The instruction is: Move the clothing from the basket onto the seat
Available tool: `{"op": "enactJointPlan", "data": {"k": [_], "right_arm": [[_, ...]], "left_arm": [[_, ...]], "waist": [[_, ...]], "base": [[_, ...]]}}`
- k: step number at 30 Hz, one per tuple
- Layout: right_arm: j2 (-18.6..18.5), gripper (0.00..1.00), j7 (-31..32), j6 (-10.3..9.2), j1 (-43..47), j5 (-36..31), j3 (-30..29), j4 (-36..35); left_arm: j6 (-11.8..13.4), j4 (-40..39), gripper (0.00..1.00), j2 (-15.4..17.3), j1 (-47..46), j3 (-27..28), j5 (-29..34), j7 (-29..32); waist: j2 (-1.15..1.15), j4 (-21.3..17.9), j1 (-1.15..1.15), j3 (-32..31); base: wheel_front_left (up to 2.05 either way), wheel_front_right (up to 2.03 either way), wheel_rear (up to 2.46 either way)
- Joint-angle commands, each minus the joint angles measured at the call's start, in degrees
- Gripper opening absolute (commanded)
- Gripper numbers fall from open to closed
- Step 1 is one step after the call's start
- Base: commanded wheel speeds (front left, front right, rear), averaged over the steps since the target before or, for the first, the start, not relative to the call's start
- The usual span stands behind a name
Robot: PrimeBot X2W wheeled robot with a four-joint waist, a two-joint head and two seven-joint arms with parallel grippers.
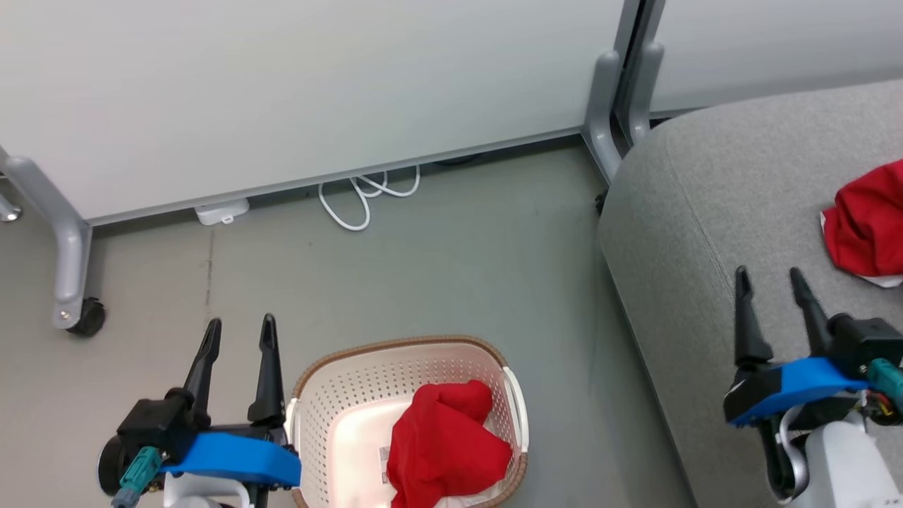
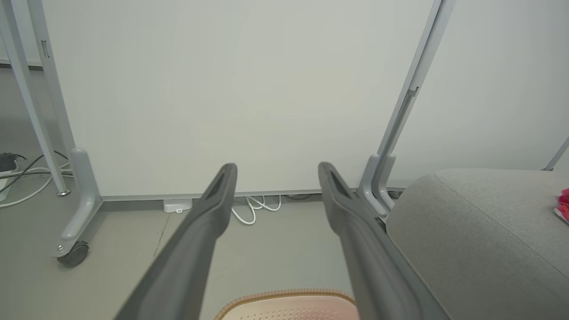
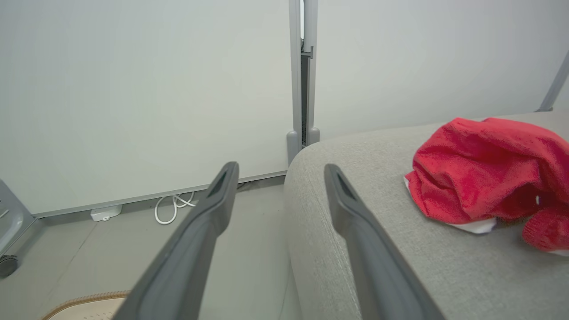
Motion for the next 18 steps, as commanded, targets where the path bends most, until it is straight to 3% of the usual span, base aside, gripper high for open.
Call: {"op": "enactJointPlan", "data": {"k": [1,9,18], "right_arm": [[0.3,1.00,0.2,0.01,1.4,0.1,0.6,-0.8],[1.0,1.00,3.2,0.01,8.6,1.4,6.1,-8.5],[1.0,1.00,5.1,0.01,13.5,5.3,10.3,-12.6]], "left_arm": [[-0.3,0.3,1.00,-0.3,0.8,0.6,0.3,-0.2],[-0.6,2.4,1.00,-1.0,2.9,4.6,0.8,-0.2],[-0.9,4.0,1.00,-1.3,3.8,6.4,1.6,-0.2]], "waist": [[0.00,1.0,0.02,-1.2],[0.00,3.6,0.02,-3.5],[0.00,5.9,0.02,-4.3]], "base": [[0.00,0.00,0.00],[0.00,0.00,0.00],[0.00,0.00,0.00]]}}
